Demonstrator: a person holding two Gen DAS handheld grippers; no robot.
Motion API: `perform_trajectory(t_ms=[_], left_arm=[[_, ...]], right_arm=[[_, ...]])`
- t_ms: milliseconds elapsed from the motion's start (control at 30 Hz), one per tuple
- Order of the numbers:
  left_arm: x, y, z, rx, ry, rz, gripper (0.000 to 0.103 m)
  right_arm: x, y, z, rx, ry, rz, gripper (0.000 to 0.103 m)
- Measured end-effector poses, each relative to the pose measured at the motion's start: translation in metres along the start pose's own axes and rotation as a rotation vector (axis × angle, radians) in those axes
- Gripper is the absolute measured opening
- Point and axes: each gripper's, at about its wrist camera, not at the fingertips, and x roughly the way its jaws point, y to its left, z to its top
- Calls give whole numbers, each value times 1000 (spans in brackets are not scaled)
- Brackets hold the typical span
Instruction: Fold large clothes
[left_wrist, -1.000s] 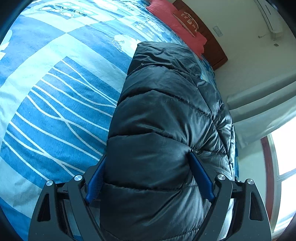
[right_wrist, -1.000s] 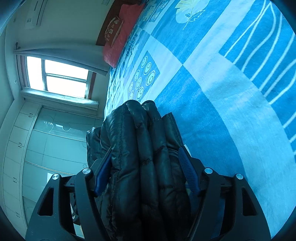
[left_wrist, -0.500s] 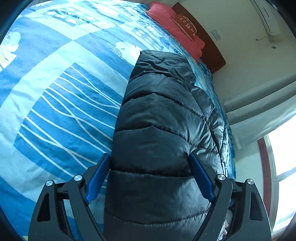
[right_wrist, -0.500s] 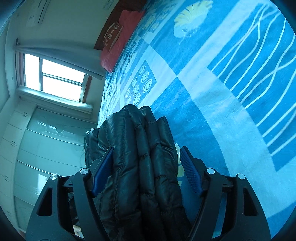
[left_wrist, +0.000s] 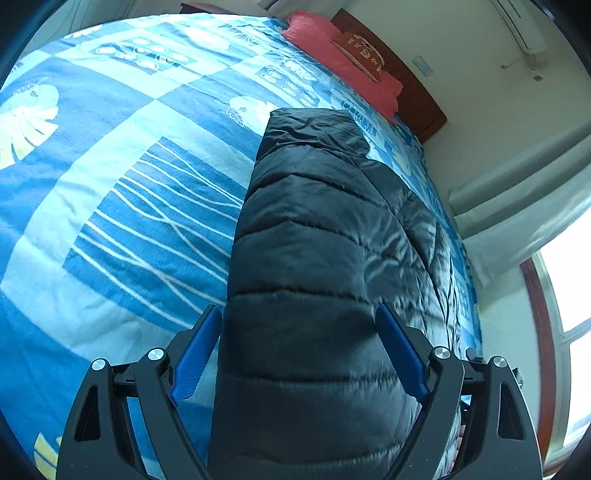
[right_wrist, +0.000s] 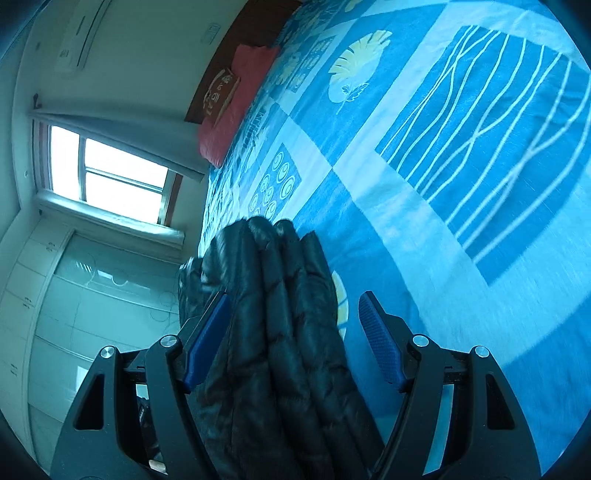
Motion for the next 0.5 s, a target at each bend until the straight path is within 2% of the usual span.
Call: perform_trajectory(t_ms=[233,500], left_arm=[[-24,-17,-27,98,-23,31,84],[-49,-26,-69,140,-18,47,84]], right_arm=[[-18,23,-38,-102,19,-40,72],[-51,34,-79,-198,8,-123,71]])
